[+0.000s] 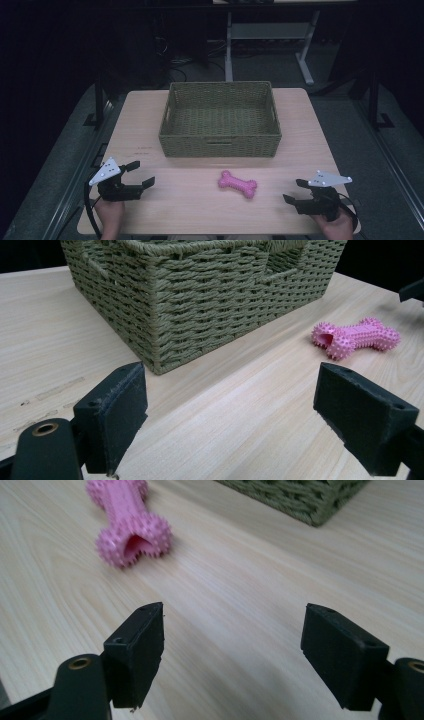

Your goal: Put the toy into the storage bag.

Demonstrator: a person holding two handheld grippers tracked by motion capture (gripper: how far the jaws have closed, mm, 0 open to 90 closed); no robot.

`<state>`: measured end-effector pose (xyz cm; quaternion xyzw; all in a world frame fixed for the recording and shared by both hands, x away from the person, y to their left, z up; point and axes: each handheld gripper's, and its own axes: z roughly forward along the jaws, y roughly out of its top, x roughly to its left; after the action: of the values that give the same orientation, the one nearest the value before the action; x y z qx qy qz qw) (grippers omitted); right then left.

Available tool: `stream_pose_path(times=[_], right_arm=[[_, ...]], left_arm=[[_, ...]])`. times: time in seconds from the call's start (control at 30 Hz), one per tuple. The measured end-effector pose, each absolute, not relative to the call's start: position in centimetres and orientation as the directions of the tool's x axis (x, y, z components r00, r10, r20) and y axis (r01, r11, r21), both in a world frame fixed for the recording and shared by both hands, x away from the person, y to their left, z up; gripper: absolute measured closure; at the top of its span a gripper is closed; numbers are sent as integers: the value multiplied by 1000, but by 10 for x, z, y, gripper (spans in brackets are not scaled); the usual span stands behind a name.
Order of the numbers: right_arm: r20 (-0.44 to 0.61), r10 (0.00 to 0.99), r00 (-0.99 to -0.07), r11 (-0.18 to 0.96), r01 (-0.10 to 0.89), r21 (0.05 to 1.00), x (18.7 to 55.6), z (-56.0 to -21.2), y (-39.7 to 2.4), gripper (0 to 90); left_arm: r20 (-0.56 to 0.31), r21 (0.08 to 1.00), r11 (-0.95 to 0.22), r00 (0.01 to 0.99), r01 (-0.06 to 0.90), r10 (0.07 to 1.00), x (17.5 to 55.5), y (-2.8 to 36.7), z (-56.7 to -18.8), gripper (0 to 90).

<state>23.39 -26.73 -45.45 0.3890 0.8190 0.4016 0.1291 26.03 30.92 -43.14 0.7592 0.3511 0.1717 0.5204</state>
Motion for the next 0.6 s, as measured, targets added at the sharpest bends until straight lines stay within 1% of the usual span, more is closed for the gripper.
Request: stream_pose_path(times=[0.2, 0.3, 0.4, 0.5, 0.6], right_arm=[[88, 704, -704, 412, 507, 757, 239, -442, -253, 244], [73, 694, -716, 448, 509, 735, 242, -440, -247, 228], [76, 681, -729, 464, 509, 725, 245, -439, -244, 226], [85, 657, -749, 502, 518, 693, 251, -436, -237, 207], [86, 648, -757, 511, 515, 688, 254, -431, -234, 207]], left_arm=[[-112, 912, -204, 697, 355, 708, 259, 310, -432, 135], [-114, 914, -199, 693, 355, 712, 260, 311, -432, 134], [-119, 913, -195, 692, 358, 712, 260, 312, -432, 134], [-118, 913, -194, 687, 359, 717, 260, 312, -433, 135], [-121, 913, -190, 685, 361, 719, 260, 313, -433, 134]])
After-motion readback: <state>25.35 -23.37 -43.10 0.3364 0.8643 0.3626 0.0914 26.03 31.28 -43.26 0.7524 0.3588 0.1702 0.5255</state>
